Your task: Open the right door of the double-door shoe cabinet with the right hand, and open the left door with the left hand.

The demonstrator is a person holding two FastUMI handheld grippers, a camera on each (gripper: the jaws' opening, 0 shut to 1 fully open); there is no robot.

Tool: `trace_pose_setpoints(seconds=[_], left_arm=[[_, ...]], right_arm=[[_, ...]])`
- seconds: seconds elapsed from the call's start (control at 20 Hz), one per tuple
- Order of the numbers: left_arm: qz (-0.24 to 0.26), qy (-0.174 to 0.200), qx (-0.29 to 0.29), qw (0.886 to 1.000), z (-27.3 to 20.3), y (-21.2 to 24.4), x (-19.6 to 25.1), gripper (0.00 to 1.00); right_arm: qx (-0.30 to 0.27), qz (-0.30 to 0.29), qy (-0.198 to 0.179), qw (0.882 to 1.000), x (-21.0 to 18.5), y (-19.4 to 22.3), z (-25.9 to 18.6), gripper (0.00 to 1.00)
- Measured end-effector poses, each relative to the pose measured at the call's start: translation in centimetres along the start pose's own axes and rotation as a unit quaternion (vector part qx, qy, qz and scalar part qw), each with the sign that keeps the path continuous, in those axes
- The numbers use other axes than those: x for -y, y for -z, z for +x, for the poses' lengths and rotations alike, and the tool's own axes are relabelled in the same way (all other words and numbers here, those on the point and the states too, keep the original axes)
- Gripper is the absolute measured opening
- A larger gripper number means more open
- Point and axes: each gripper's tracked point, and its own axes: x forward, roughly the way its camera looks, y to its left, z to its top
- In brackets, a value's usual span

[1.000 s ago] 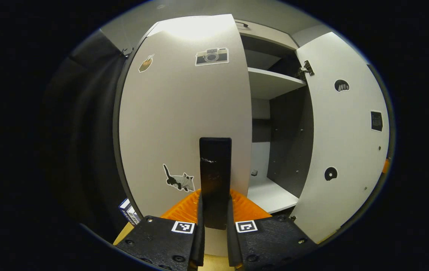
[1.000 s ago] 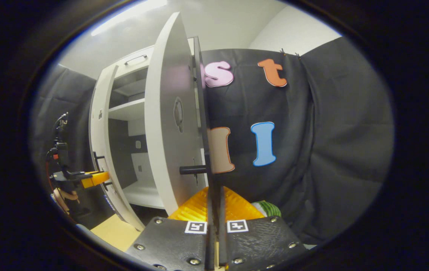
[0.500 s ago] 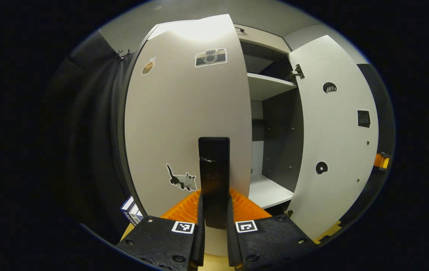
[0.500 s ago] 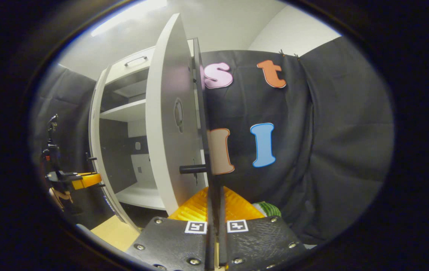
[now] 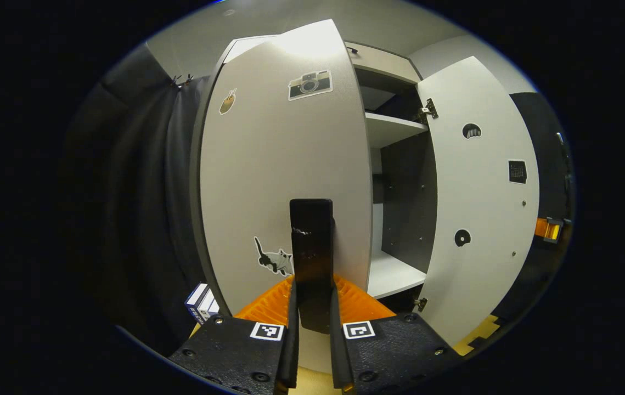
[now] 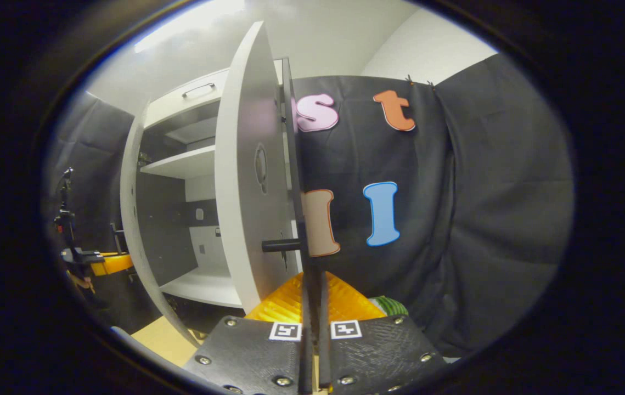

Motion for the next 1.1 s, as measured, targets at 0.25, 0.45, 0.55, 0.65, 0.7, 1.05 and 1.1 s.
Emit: trace_pose_setpoints(seconds=[0.25,0.45,0.55,0.65,0.7,1.05,1.1], left_arm=[[0.005,-0.001,0.0,1.0,-1.4,0.0,-1.1,0.25],[0.008,-0.002,0.0,1.0,-2.7,0.0,-2.1,0.25],[0.013,-0.005,0.0,1.0,-3.2,0.1,-2.6,0.25],[0.02,-0.013,0.001,1.0,-3.9,0.1,-3.1,0.25],[0.025,-0.016,0.001,1.0,-4.1,0.1,-3.4,0.25],[0.022,-0.042,0.001,0.999,-5.7,0.4,-5.7,0.21],[0.021,-0.046,-0.001,0.999,-6.0,0.4,-6.1,0.19]], right_arm=[[0.002,0.003,0.003,1.0,0.1,-0.1,0.0,0.05],[0.006,0.007,0.003,1.0,0.1,-0.1,0.0,0.05],[0.008,0.011,0.003,1.0,0.0,-0.1,0.0,0.05],[0.009,0.014,0.002,1.0,0.0,-0.2,0.0,0.05],[0.01,0.015,0.002,1.0,0.0,-0.1,0.1,0.05],[0.012,0.02,0.0,1.0,0.0,-0.2,0.1,0.05],[0.012,0.021,-0.001,1.0,0.0,-0.1,0.1,0.05]])
